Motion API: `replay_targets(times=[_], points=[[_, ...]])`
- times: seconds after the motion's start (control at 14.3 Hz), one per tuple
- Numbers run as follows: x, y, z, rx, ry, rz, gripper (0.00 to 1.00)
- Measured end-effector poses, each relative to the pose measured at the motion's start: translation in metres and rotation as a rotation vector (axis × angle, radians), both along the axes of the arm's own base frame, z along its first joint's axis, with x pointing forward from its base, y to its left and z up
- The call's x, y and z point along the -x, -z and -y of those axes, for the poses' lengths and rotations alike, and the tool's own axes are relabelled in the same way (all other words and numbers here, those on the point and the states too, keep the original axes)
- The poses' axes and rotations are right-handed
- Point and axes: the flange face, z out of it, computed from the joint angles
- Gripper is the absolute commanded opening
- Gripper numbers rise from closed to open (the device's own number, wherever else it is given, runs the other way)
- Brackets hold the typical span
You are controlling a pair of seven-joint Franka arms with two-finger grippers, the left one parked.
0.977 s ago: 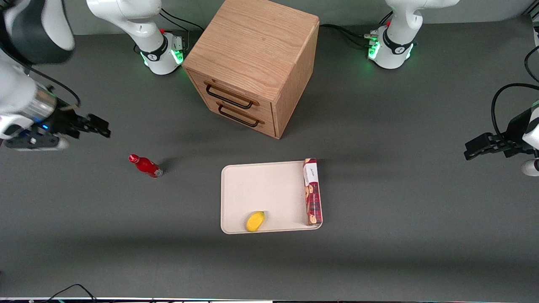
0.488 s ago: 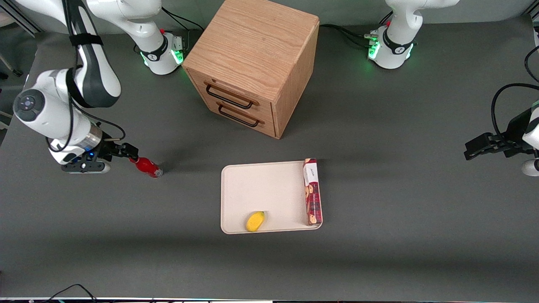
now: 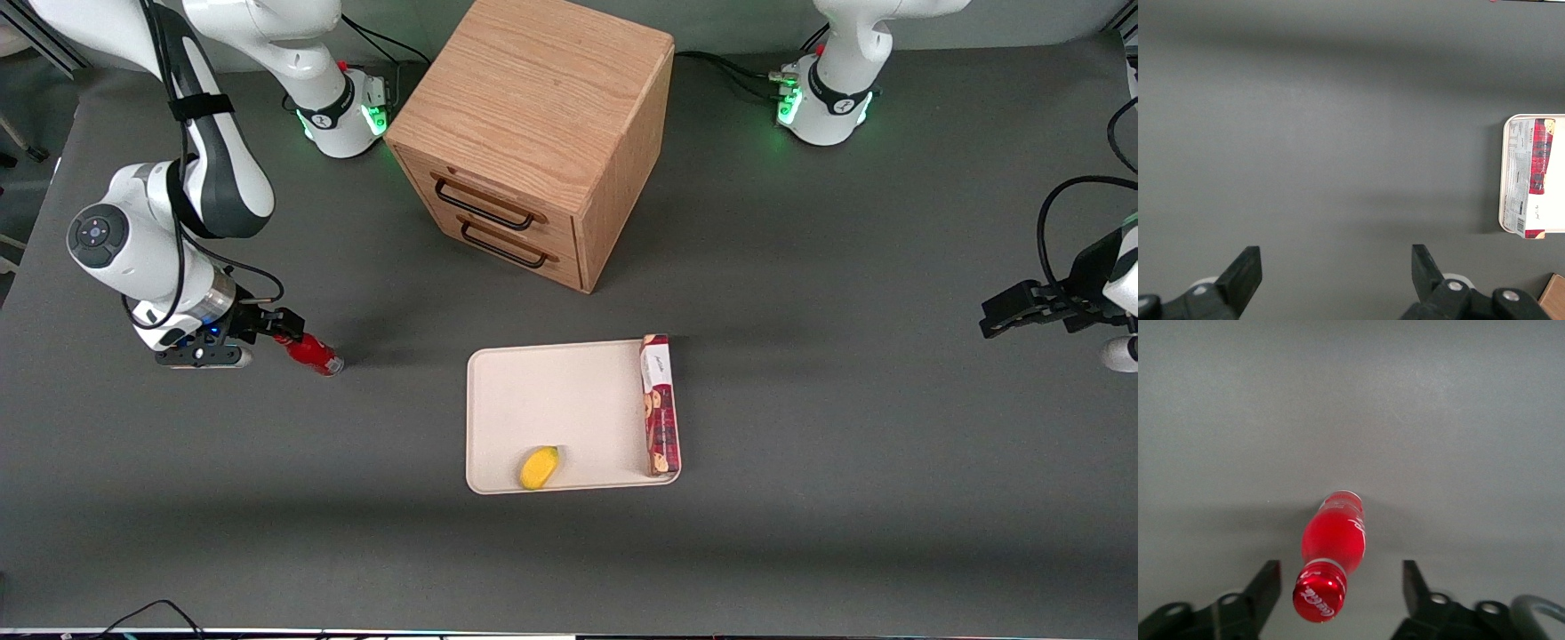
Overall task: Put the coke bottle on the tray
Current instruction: 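Close the right gripper around the bottle's cap end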
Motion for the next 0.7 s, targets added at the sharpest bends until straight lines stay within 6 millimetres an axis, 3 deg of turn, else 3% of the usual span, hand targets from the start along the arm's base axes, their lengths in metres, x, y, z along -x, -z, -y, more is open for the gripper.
replay_targets(times=[0.42,0.7], points=[[0.000,0.000,-0.007,-0.001,0.000,0.000,0.21],[0.000,-0.003,-0.012,-0.002,-0.006,0.004,0.17]])
